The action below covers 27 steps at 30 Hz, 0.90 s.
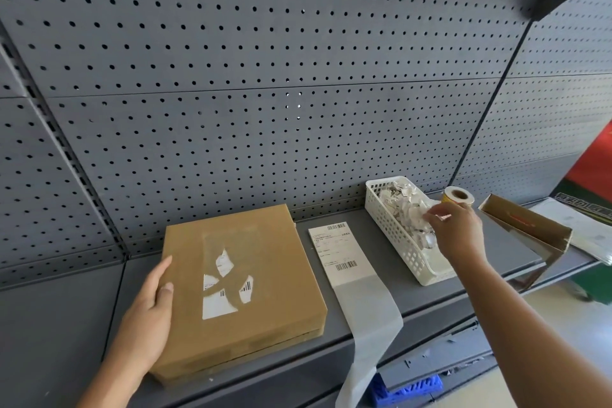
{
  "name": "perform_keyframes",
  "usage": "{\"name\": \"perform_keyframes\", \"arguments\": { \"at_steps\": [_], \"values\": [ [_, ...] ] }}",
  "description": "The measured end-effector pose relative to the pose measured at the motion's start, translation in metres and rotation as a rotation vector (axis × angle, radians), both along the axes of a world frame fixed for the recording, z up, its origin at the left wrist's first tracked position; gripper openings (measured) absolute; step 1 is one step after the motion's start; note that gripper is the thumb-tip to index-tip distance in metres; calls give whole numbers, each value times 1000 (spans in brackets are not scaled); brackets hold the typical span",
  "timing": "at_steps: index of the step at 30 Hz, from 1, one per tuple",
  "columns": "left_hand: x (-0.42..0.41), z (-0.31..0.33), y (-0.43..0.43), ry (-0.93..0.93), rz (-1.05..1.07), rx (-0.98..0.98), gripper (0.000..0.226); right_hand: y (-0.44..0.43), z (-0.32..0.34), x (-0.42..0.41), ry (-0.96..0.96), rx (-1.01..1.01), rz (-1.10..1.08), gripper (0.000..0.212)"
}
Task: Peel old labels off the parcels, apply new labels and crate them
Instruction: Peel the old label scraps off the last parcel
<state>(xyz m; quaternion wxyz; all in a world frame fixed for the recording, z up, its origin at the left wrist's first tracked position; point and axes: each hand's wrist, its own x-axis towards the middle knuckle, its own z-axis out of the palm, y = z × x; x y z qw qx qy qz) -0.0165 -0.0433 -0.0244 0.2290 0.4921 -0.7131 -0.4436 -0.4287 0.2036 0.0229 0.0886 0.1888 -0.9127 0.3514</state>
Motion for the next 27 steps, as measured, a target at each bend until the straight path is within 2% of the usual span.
{"name": "perform_keyframes", "arguments": {
  "at_steps": [6, 12, 19, 27],
  "values": [
    [-2, 1, 2, 14, 4, 0, 44, 3, -7, 7, 128, 135, -45, 21],
    [-1, 1, 3, 19, -10, -2, 45, -4, 2, 13, 235, 59, -20, 24],
    [-3, 3, 4, 16, -20, -17, 46, -35, 13, 35, 273, -32, 127, 19],
    [-2, 3, 3, 42, -42, -13, 46, -85, 20, 81, 282, -34, 335, 19]
  ]
}}
